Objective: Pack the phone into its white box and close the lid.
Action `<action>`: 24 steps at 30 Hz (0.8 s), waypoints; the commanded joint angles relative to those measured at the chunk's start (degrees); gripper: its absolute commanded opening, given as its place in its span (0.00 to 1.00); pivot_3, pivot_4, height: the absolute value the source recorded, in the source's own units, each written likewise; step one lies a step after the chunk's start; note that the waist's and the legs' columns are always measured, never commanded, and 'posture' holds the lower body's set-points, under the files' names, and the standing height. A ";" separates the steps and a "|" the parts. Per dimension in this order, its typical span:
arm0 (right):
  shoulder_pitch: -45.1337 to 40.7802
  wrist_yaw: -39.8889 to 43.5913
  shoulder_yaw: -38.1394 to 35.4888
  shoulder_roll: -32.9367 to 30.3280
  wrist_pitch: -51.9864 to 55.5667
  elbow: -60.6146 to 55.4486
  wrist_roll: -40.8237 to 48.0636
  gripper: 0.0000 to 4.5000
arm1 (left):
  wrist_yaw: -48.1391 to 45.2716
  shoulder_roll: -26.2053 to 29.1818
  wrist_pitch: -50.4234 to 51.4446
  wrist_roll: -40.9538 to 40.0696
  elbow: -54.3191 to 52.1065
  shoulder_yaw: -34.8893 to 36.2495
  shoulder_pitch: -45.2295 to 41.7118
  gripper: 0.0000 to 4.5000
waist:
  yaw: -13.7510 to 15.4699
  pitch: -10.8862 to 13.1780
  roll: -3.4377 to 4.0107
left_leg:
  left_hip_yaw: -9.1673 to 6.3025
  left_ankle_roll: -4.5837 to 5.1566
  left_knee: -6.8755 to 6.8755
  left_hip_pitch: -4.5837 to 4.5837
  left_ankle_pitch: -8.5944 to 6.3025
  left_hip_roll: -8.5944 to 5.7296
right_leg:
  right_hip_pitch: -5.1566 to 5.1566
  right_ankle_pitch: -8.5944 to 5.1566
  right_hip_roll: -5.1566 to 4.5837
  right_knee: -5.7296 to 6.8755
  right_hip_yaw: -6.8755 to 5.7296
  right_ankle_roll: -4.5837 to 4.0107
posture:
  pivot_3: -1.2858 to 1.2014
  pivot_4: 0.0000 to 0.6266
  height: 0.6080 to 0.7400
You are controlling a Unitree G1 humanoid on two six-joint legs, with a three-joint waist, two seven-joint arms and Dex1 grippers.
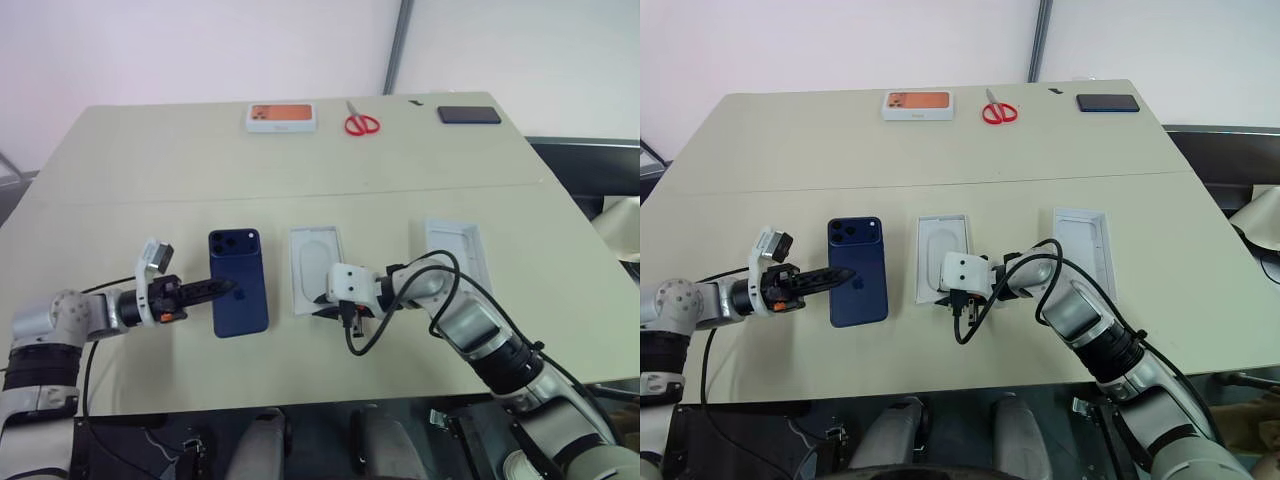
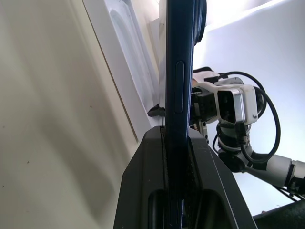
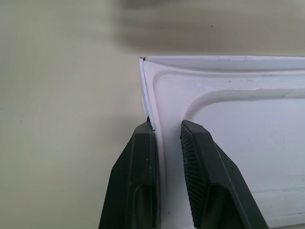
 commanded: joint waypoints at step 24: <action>9.88 -0.55 -7.11 -10.22 11.88 -16.26 8.62 0.60 | 10.85 -4.09 10.19 -7.67 -10.16 6.84 -3.43 0.00 | 1.54 0.02 -0.07 | -0.02 0.05 0.06 -0.01 -0.03 -0.05 | 0.13 -0.01 -0.14 -0.14 -0.09 0.02 | 0.52 0.24 1.00</action>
